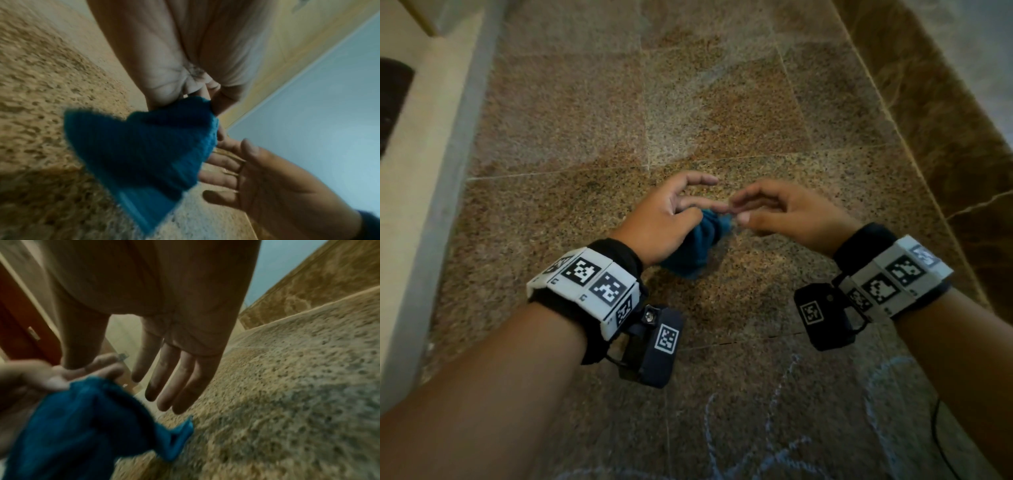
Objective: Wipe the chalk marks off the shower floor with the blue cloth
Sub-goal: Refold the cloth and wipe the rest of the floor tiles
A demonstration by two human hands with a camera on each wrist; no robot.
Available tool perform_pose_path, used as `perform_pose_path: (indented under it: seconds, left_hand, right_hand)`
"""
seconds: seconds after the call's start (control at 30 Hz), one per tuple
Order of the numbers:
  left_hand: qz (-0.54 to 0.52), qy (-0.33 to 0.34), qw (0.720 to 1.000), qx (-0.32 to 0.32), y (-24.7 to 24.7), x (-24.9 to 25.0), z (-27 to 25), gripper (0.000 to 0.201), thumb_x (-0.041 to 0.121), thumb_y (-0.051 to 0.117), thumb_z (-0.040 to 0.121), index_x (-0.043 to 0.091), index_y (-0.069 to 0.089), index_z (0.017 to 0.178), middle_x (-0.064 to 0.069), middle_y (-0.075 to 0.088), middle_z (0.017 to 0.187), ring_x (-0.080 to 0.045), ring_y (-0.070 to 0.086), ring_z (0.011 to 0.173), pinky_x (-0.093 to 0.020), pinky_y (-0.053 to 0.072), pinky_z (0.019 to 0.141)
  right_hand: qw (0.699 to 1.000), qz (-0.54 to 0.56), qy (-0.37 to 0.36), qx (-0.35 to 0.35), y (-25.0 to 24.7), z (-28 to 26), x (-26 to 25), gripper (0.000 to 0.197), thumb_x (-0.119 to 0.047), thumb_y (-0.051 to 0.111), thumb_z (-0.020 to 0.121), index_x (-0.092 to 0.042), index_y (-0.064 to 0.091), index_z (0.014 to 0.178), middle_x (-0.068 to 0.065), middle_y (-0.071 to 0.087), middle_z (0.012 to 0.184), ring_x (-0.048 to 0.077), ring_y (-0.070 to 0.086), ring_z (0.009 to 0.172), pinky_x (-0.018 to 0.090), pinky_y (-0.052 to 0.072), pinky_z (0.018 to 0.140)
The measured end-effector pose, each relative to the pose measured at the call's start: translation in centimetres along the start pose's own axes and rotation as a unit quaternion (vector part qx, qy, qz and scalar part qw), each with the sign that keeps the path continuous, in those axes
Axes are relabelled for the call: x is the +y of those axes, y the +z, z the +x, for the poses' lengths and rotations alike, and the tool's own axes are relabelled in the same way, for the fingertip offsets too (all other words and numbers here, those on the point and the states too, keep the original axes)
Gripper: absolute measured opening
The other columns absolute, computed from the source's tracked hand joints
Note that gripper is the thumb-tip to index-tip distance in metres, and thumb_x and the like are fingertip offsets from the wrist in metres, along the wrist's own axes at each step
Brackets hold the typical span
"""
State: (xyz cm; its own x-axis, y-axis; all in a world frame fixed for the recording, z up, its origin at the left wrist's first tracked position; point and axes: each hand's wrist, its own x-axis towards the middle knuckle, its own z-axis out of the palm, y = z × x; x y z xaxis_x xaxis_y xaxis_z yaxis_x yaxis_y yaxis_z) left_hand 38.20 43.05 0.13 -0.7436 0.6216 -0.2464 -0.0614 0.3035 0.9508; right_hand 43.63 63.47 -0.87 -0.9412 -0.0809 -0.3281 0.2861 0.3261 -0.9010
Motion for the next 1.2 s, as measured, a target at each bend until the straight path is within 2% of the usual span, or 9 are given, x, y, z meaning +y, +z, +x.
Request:
perform_pose_path:
  seconds: [0.13,0.27,0.4,0.5,0.7,0.8,0.9,1.0,1.2]
  left_hand:
    - [-0.073,0.002,0.997,0.002,0.4,0.7,0.3,0.050,-0.011,0.040,0.091,0.031,0.049,0.116,0.005,0.072,0.109,-0.033,0.046,0.077,-0.043,0.036,0.068]
    - [-0.070,-0.003,0.997,0.010,0.4,0.9,0.3,0.053,-0.014,0.039,0.088,0.031,0.049,0.114,0.000,0.069,0.112,-0.042,0.058,0.092,-0.049,0.046,0.078]
    - [-0.042,-0.010,0.999,0.030,0.2,0.2,0.3,0.050,-0.011,0.043,0.088,0.033,0.050,0.111,0.002,0.066,0.112,-0.004,0.062,0.078,-0.022,0.047,0.065]
    - [0.005,-0.030,0.998,0.052,0.0,-0.2,0.4,0.040,-0.004,0.050,0.089,0.033,0.053,0.104,0.011,0.063,0.106,-0.008,0.062,0.081,-0.026,0.049,0.069]
    - [0.131,-0.064,0.983,0.111,-0.2,-0.3,0.4,0.008,0.026,0.062,0.092,0.028,0.062,0.100,-0.002,0.062,0.107,-0.014,0.056,0.092,-0.025,0.041,0.074]
    - [0.082,-0.116,0.988,0.065,0.3,0.0,0.4,0.033,0.052,0.058,0.089,0.028,0.060,0.111,0.005,0.063,0.113,-0.012,0.060,0.104,-0.032,0.047,0.093]
    - [0.024,-0.164,0.986,0.010,1.4,0.3,0.5,0.047,0.064,0.058,0.081,0.033,0.057,0.117,0.011,0.062,0.118,-0.011,0.057,0.110,-0.035,0.043,0.099]
    - [0.066,-0.149,0.986,0.024,1.7,0.0,0.7,0.057,0.043,0.074,0.079,0.028,0.050,0.129,0.004,0.065,0.115,-0.015,0.062,0.105,-0.033,0.048,0.093]
    - [0.140,-0.092,0.985,0.050,0.3,-0.4,0.6,0.027,0.009,0.065,0.087,0.028,0.059,0.104,0.002,0.068,0.097,-0.018,0.065,0.094,-0.031,0.052,0.084]
  right_hand:
    - [0.997,0.073,0.022,-0.030,2.1,0.4,0.0,0.037,-0.014,0.066,0.083,-0.014,0.056,0.120,-0.001,0.067,0.101,0.006,0.065,0.095,0.024,0.053,0.079]
    - [0.993,0.110,0.032,-0.009,2.3,0.3,0.2,0.012,-0.014,0.064,0.084,-0.014,0.061,0.096,0.007,0.065,0.093,0.019,0.063,0.087,0.034,0.051,0.079]
    - [0.986,0.162,0.032,0.004,2.0,0.2,0.0,0.013,-0.010,0.063,0.085,-0.020,0.057,0.079,-0.002,0.057,0.075,0.008,0.054,0.066,0.019,0.042,0.058]
    - [0.984,0.170,0.037,0.027,1.5,0.2,-0.1,0.019,-0.010,0.062,0.085,-0.023,0.054,0.073,-0.005,0.053,0.073,0.006,0.052,0.065,0.021,0.039,0.058]
    - [0.980,0.155,0.024,0.120,1.5,0.8,-0.2,0.021,-0.005,0.055,0.091,-0.019,0.048,0.078,0.007,0.051,0.081,0.021,0.051,0.072,0.025,0.046,0.057]
    - [0.977,0.127,-0.001,0.172,1.3,0.9,-0.4,0.024,0.000,0.059,0.088,-0.018,0.047,0.076,0.005,0.051,0.081,0.026,0.050,0.077,0.042,0.047,0.071]
    - [0.982,0.050,-0.039,0.178,1.7,0.7,-0.9,0.027,0.001,0.063,0.084,-0.018,0.047,0.073,-0.005,0.055,0.069,0.012,0.054,0.059,0.027,0.047,0.060]
    - [0.985,0.031,-0.061,0.159,2.3,0.7,-1.4,0.029,0.003,0.063,0.083,-0.019,0.046,0.073,-0.005,0.052,0.074,0.015,0.052,0.058,0.031,0.045,0.059]
    - [0.980,0.101,-0.045,0.165,1.7,0.5,-1.1,0.030,0.007,0.059,0.083,-0.017,0.046,0.071,0.008,0.049,0.079,0.028,0.049,0.073,0.045,0.045,0.070]
